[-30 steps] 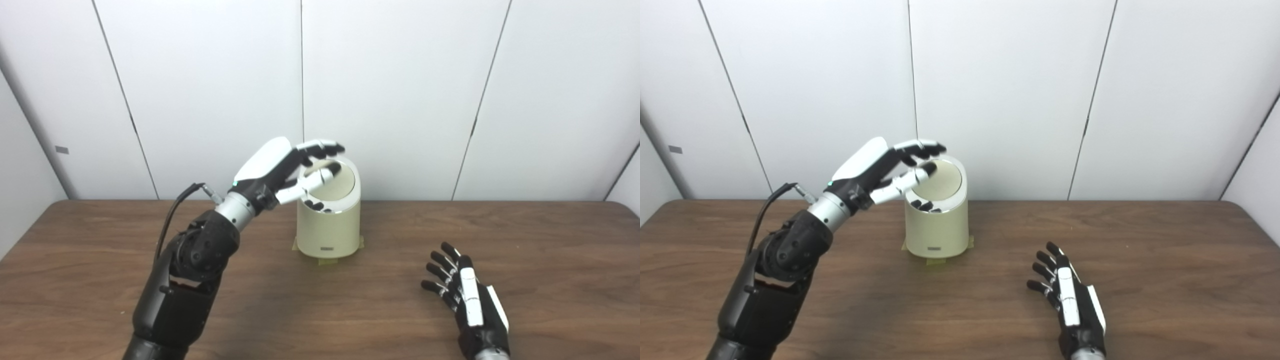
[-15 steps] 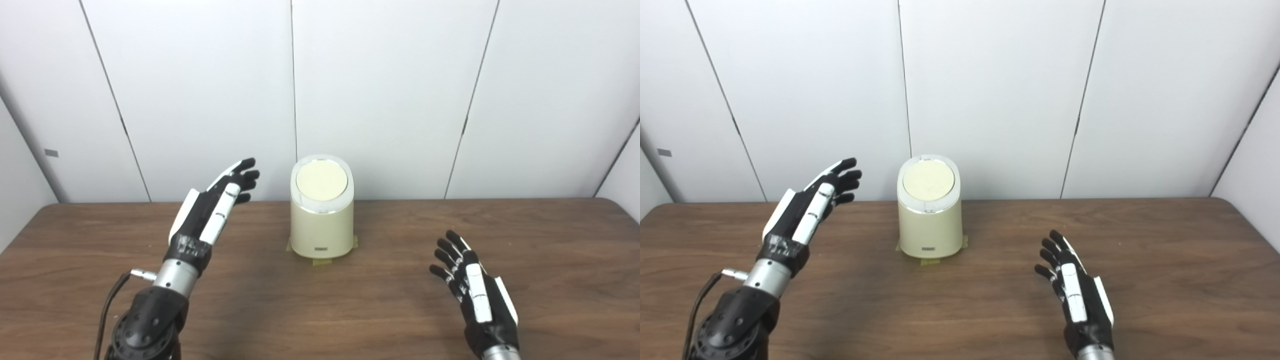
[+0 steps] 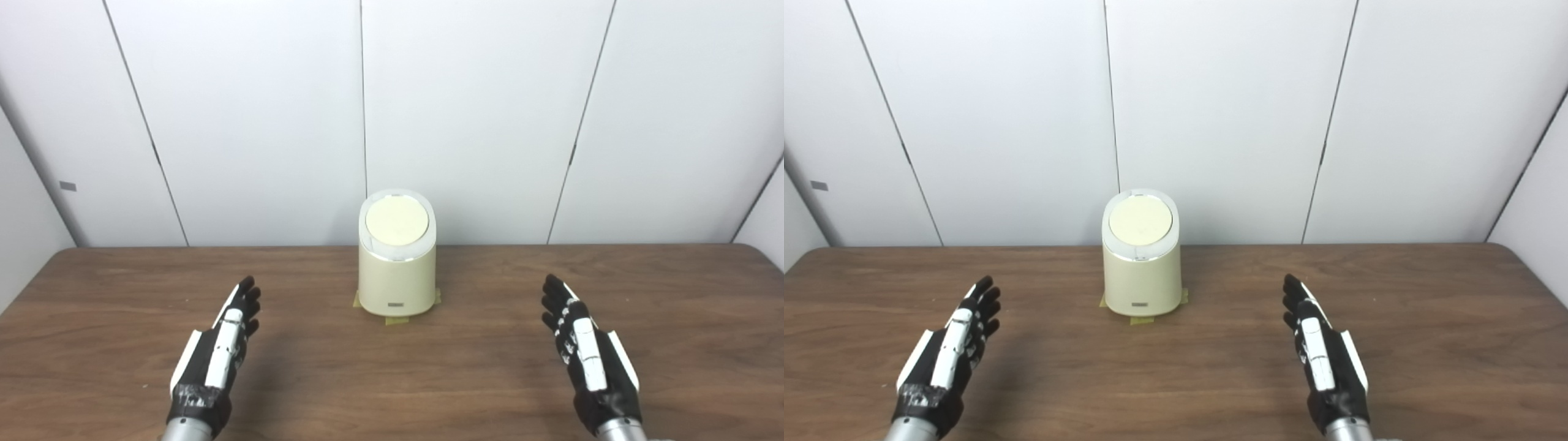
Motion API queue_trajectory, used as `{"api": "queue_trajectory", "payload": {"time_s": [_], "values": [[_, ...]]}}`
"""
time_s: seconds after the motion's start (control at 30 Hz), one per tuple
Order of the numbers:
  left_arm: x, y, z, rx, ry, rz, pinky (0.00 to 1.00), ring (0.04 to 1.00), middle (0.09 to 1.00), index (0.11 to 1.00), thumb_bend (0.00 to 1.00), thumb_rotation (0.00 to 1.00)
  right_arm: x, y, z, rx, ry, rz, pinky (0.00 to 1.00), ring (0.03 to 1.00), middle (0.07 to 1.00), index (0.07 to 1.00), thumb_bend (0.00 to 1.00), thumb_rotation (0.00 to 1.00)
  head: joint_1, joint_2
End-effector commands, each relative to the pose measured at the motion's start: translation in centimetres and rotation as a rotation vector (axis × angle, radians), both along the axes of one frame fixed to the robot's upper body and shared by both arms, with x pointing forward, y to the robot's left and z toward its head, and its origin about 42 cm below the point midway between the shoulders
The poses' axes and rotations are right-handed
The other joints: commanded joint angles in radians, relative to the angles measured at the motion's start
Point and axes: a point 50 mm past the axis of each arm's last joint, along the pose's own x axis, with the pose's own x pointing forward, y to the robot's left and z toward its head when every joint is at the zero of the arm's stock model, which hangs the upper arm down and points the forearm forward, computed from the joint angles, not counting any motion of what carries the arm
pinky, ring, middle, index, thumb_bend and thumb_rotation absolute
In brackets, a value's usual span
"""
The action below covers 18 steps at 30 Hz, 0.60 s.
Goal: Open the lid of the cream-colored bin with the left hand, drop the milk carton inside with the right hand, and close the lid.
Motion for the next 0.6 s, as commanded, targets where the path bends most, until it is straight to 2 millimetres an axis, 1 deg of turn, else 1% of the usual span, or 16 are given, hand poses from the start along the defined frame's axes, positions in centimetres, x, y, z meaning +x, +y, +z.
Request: {"api": "queue_trajectory", "payload": {"time_s": [0.0,0.13,0.17,0.4,0.57], "values": [[0.2,-0.3,1.1,-0.014,-0.064,-0.006,1.0,1.0,0.997,1.0,0.38,1.0,0.7,-0.3,2.0,-0.028,-0.067,0.029,1.0,0.997,0.988,0.955,0.61,1.0,0.001,0.0],[-0.4,-0.5,0.5,-0.029,-0.049,0.007,1.0,1.0,1.0,1.0,0.41,1.0,0.5,-0.4,2.0,-0.038,-0.035,0.037,1.0,1.0,1.0,0.968,0.64,1.0,0.007,-0.008],[-0.5,-0.6,0.4,-0.03,-0.047,0.009,1.0,1.0,1.0,1.0,0.4,1.0,0.4,-0.4,1.9,-0.042,-0.029,0.039,1.0,1.0,1.0,0.969,0.65,1.0,0.008,-0.022],[-1.0,-0.5,-0.2,-0.035,-0.04,0.031,1.0,1.0,0.996,1.0,0.37,1.0,-0.1,-0.8,1.0,-0.057,-0.014,0.042,1.0,1.0,1.0,0.977,0.67,1.0,0.033,-0.068],[-1.2,-0.6,0.0,-0.039,-0.038,0.041,1.0,1.0,0.997,1.0,0.33,1.0,-0.2,-1.3,0.2,-0.053,-0.012,0.036,1.0,1.0,1.0,0.985,0.63,1.0,0.05,-0.083]]}}
